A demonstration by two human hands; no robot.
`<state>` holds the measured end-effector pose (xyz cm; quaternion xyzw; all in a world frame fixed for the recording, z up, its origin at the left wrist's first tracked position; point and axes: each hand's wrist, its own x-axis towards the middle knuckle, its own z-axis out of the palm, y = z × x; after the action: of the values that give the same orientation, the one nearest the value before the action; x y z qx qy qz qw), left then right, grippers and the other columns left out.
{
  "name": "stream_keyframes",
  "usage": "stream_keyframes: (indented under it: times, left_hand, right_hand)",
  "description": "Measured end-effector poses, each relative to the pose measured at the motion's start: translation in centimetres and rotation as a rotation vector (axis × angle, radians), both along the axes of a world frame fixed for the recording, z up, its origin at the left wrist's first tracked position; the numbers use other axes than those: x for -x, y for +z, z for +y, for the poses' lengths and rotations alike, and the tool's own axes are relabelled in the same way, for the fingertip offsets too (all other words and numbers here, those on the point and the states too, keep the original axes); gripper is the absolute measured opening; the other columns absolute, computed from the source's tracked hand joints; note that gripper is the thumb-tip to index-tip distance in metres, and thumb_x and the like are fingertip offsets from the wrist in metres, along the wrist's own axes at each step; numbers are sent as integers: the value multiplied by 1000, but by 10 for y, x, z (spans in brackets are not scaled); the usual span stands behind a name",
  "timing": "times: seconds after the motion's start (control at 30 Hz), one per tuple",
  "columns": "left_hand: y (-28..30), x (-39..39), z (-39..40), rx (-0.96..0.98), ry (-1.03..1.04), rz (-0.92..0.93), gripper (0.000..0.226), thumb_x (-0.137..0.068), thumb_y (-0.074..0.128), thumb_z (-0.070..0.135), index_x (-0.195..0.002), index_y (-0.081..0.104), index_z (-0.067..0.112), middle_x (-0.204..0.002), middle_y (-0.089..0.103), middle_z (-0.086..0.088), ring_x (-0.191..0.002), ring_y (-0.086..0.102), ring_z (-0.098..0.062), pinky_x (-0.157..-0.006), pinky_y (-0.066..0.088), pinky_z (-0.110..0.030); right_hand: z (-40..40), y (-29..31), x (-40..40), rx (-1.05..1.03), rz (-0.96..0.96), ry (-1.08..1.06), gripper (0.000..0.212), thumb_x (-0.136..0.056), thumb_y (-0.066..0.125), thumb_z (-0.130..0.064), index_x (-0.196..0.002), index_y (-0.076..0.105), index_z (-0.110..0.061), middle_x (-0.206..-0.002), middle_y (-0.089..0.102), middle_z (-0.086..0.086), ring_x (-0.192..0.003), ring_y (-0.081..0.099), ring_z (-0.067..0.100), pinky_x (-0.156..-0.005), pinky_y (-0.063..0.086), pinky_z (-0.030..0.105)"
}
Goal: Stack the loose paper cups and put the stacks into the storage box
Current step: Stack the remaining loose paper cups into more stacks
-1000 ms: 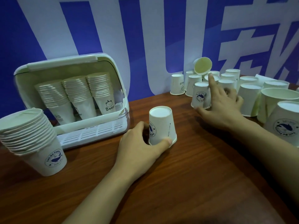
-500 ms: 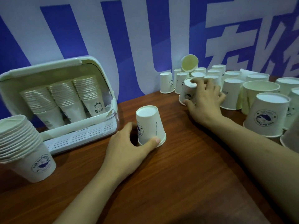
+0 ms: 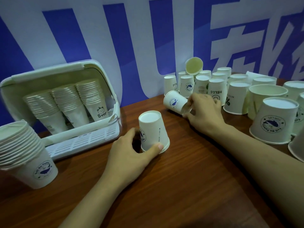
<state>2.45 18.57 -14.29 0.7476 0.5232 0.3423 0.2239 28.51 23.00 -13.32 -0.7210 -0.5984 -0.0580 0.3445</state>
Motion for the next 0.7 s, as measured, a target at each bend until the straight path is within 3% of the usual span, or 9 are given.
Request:
stream_keyframes:
  times: [0.13, 0.17, 0.27, 0.3, 0.4, 0.47, 0.53, 0.6, 0.7]
  left_hand:
    - [1, -1, 1, -8, 2, 21, 86, -56, 64, 85, -130, 62, 41, -128, 68, 18, -116, 63, -7, -99, 57, -43]
    - [1, -2, 1, -5, -2, 23, 87, -56, 64, 86, -131, 62, 42, -129, 67, 17, -117, 63, -8, -99, 57, -43]
    - [1, -1, 0, 0, -3, 19, 84, -58, 65, 86, -131, 60, 44, -129, 67, 18, -117, 62, -8, -100, 56, -44]
    - [1, -2, 0, 1, -4, 18, 86, -59, 66, 86, -133, 61, 43, -129, 67, 18, -118, 63, -8, -100, 56, -44]
    - [1, -1, 0, 10, -9, 25, 88, -59, 64, 88, -134, 59, 43, -131, 67, 16, -118, 63, -8, -101, 56, -43]
    - [-1, 0, 2, 16, -11, 27, 88, -59, 63, 89, -134, 59, 43, -130, 67, 16, -119, 63, -8, -101, 56, -43]
    - [-1, 0, 3, 18, -11, 30, 88, -58, 63, 89, -133, 59, 44, -130, 67, 16, -120, 63, -9, -102, 55, -43]
    - [0, 0, 4, 18, -14, 35, 90, -56, 62, 89, -134, 59, 43, -131, 66, 16, -121, 62, -9, -102, 55, -43]
    - [2, -2, 3, 22, -23, 38, 94, -54, 61, 88, -135, 58, 41, -133, 67, 15, -122, 62, -10, -104, 54, -44]
  right_hand:
    - [5, 1, 4, 6, -32, -12, 59, -85, 76, -29, -134, 43, -24, -125, 53, 3, -122, 48, 29, -101, 37, 50]
    - [7, 1, 4, 35, -66, 7, 57, -88, 73, -32, -136, 44, -24, -127, 52, 4, -123, 48, 29, -101, 38, 50]
    - [9, -1, 1, -17, -55, 51, 19, -97, 62, -34, -109, 64, -19, -112, 56, 3, -111, 54, 28, -97, 42, 50]
    - [8, -2, 0, -80, 0, 73, 16, -98, 60, -33, -99, 66, -17, -105, 56, 2, -104, 56, 27, -94, 45, 51]
    - [2, 9, 2, -282, 188, 96, 19, -96, 58, -27, -85, 64, -13, -95, 57, 4, -84, 57, 20, -81, 50, 40]
    - [-8, 35, 8, -388, 298, 93, 21, -94, 56, -23, -81, 64, -9, -92, 60, 7, -78, 54, 17, -70, 45, 30]
    - [-23, 65, 18, -483, 374, 114, 24, -89, 54, -24, -77, 65, -6, -81, 64, 8, -73, 56, 19, -65, 43, 31]
    - [-38, 88, 29, -515, 431, 185, 28, -84, 52, -28, -71, 67, -8, -67, 65, 5, -63, 56, 18, -60, 42, 29]
    - [-58, 104, 42, -467, 395, 270, 33, -84, 55, -27, -68, 67, -1, -61, 60, 17, -53, 48, 21, -53, 41, 25]
